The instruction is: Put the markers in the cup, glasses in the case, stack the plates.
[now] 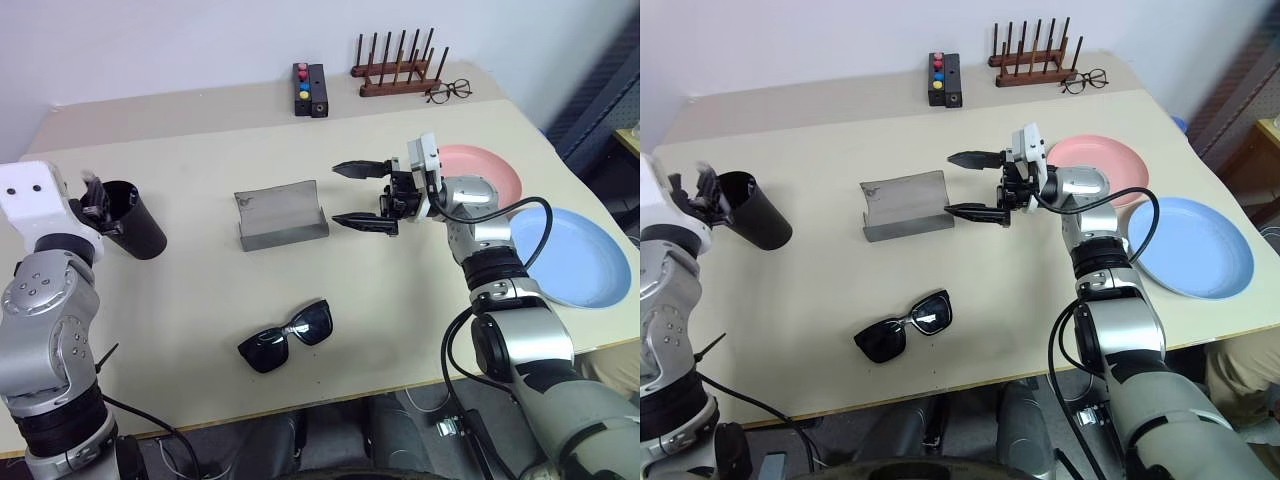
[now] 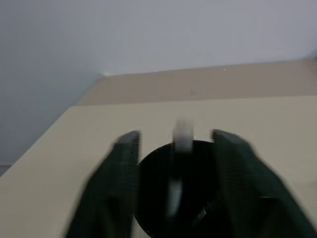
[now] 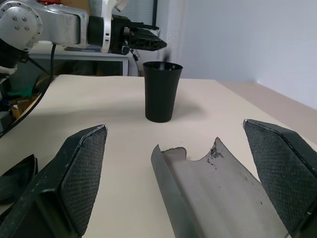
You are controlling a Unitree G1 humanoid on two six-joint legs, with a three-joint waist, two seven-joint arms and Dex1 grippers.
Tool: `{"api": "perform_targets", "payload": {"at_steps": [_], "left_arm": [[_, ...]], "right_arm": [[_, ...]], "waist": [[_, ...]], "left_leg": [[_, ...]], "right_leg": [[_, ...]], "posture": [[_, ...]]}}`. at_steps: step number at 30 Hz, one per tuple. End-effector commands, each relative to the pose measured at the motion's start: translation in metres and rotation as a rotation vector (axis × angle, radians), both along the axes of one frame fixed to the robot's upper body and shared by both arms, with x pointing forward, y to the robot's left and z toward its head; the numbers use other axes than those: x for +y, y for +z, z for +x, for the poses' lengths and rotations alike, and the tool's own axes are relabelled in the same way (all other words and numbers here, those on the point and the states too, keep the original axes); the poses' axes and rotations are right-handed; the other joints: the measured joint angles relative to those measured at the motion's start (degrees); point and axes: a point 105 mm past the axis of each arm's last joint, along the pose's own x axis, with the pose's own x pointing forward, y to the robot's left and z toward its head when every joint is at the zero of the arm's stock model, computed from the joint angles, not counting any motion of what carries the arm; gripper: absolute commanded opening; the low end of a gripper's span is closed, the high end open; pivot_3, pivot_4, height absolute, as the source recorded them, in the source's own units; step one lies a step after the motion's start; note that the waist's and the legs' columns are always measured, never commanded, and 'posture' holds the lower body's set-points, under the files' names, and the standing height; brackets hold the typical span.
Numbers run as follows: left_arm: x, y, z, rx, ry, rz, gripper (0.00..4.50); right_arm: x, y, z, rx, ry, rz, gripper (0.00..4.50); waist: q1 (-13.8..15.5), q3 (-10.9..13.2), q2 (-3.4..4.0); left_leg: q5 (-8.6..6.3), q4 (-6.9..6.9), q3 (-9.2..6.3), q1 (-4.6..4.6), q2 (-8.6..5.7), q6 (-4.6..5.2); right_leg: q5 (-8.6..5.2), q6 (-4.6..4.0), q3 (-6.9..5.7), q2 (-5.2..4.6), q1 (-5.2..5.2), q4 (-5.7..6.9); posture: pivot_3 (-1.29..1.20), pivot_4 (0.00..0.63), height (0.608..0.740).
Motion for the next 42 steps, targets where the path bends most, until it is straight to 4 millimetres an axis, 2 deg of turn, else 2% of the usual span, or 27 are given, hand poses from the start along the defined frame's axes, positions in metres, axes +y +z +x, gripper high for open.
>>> {"api": "perform_targets", "payload": {"at_steps": [1, 2, 9, 13, 17, 21, 23, 26, 29, 32, 37, 42], "left_arm": [[0.004, 0.011, -0.005, -0.036, 0.021, 0.028, 4.11], [0.003, 0.011, -0.005, -0.042, 0.011, 0.026, 4.46], [-0.011, 0.021, -0.002, -0.094, -0.072, 0.019, 4.46], [-0.028, 0.034, 0.003, -0.136, -0.205, 0.034, 4.46], [-0.066, 0.043, 0.011, -0.104, -0.489, 0.039, 4.46], [-0.088, 0.050, 0.012, -0.039, -0.768, 0.002, 4.46], [-0.102, 0.042, 0.013, 0.064, -0.914, 0.052, 4.46], [-0.114, 0.015, 0.021, 0.248, -1.076, 0.155, 4.46], [-0.110, -0.015, 0.039, 0.417, -1.141, 0.261, 4.46], [-0.104, -0.034, 0.058, 0.533, -1.167, 0.362, 4.46], [-0.110, -0.038, 0.096, 0.580, -1.207, 0.513, 4.46], [-0.129, -0.039, 0.109, 0.598, -1.304, 0.610, 4.46]], "right_arm": [[0.002, 0.017, -0.001, -0.059, 0.006, 0.034, 4.50], [0.002, 0.017, -0.001, -0.058, 0.006, 0.034, 4.50], [-0.001, 0.015, 0.002, -0.058, -0.022, 0.026, 4.50], [-0.007, 0.011, 0.008, -0.065, -0.090, 0.002, 4.50], [-0.015, 0.006, 0.017, -0.101, -0.202, -0.038, 4.50], [-0.023, 0.004, 0.023, -0.109, -0.292, -0.069, 4.50], [-0.027, 0.003, 0.024, -0.116, -0.327, -0.082, 4.50], [-0.034, 0.000, 0.024, -0.094, -0.360, -0.095, 4.50], [-0.042, -0.008, 0.024, -0.068, -0.411, -0.126, 4.50], [-0.050, -0.013, 0.025, -0.047, -0.469, -0.147, 4.50], [-0.058, -0.014, 0.021, -0.050, -0.525, -0.139, 4.50], [-0.061, -0.013, 0.015, -0.059, -0.566, -0.123, 4.50]], "waist": [[0.0, 0.0, 0.00], [0.0, 0.0, 0.00], [0.0, 0.0, 0.00], [0.0, 0.0, 0.00], [0.1, 0.0, 0.00], [-0.1, 0.0, 0.00], [-0.2, 0.0, 0.00], [-0.4, 0.0, 0.07], [-0.2, 0.0, 0.09], [0.1, 0.0, 0.09], [0.3, 0.0, 0.07], [-0.3, 0.0, 0.07]], "left_leg": [[0.00, 0.00, 0.00, 0.00, 0.00, 0.00], [0.00, 0.00, 0.00, 0.00, 0.00, 0.00], [0.00, 0.00, 0.00, 0.00, 0.00, 0.00], [0.00, 0.00, 0.00, 0.00, 0.00, 0.00], [0.00, 0.01, 0.00, 0.00, 0.00, 0.00], [0.00, 0.00, 0.00, 0.00, 0.00, 0.00], [0.01, -0.03, -0.01, 0.00, 0.01, -0.02], [0.02, -0.07, 0.00, 0.00, -0.01, -0.03], [0.03, -0.09, -0.01, 0.01, -0.01, -0.05], [0.06, -0.09, -0.02, 0.01, -0.01, -0.09], [0.06, -0.08, -0.05, -0.03, -0.04, -0.08], [0.06, -0.08, -0.05, -0.09, -0.07, -0.06]], "right_leg": [[0.00, 0.00, 0.00, 0.00, 0.00, 0.00], [0.00, 0.00, 0.00, 0.00, 0.00, 0.00], [0.00, 0.00, 0.00, 0.00, 0.00, 0.00], [0.00, 0.00, 0.00, 0.00, 0.00, 0.00], [0.00, 0.00, 0.00, -0.01, 0.00, 0.00], [0.00, 0.00, 0.00, 0.00, -0.01, 0.01], [0.00, 0.00, 0.00, 0.01, -0.03, 0.01], [0.00, 0.00, 0.02, 0.01, -0.04, -0.01], [0.00, -0.01, 0.01, 0.02, -0.03, 0.00], [0.00, -0.01, 0.00, 0.03, -0.04, 0.00], [0.00, -0.01, -0.07, 0.02, -0.05, -0.01], [0.00, 0.00, -0.10, 0.00, -0.09, -0.02]], "posture": [[0.00, 0.150, 0.740], [0.00, 0.150, 0.740], [0.00, 0.150, 0.740], [0.00, 0.150, 0.740], [0.00, 0.150, 0.740], [0.00, 0.150, 0.740], [0.00, 0.150, 0.740], [0.00, 0.150, 0.740], [0.00, 0.150, 0.740], [0.00, 0.150, 0.740], [0.00, 0.150, 0.740], [0.00, 0.150, 0.740]]}}
